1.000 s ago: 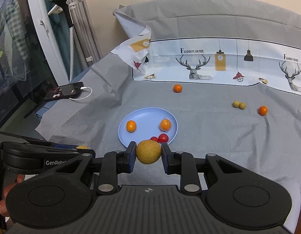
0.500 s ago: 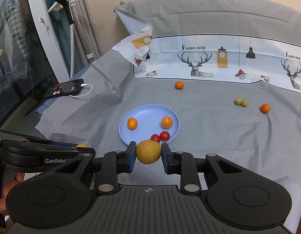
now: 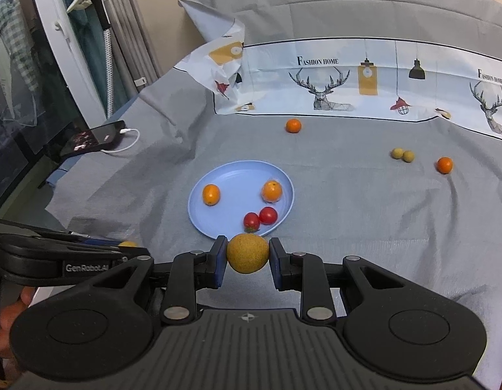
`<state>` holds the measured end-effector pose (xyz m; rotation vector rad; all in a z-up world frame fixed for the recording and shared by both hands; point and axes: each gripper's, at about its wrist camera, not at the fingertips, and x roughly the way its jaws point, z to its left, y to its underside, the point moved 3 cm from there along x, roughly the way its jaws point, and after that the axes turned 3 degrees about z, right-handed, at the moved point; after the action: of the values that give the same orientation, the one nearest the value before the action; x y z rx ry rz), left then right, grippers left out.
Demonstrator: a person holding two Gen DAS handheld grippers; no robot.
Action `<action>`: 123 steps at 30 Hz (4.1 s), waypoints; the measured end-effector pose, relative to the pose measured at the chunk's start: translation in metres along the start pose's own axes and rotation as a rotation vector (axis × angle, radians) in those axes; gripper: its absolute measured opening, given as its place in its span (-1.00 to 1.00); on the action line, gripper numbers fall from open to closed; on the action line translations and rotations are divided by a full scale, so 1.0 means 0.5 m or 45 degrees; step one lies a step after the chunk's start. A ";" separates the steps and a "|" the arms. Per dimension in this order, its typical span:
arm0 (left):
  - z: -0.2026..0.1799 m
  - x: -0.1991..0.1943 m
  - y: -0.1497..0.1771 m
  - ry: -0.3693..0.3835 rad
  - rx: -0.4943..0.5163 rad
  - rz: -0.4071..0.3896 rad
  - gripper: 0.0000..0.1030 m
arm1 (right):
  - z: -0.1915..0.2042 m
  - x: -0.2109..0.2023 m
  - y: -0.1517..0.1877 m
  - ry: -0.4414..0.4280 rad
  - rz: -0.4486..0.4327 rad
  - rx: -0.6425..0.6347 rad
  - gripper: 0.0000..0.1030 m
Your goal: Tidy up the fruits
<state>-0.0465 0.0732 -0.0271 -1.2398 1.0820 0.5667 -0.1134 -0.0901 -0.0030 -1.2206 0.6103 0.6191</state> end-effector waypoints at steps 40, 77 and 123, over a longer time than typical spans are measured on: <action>0.051 0.412 -0.313 -0.065 0.027 0.116 0.52 | -0.011 0.496 -0.146 -0.051 0.193 -0.354 -0.26; -0.014 -0.039 -0.008 -0.241 -0.012 -0.235 0.99 | 0.035 -0.022 0.013 0.115 -0.187 -0.324 0.99; -0.026 -0.049 0.003 -0.231 0.003 -0.233 0.99 | 0.033 -0.048 0.032 0.124 -0.191 -0.289 0.99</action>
<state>-0.0626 0.0662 -0.0053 -1.2452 0.8078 0.5263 -0.1400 -0.0731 0.0077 -1.5017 0.5339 0.5138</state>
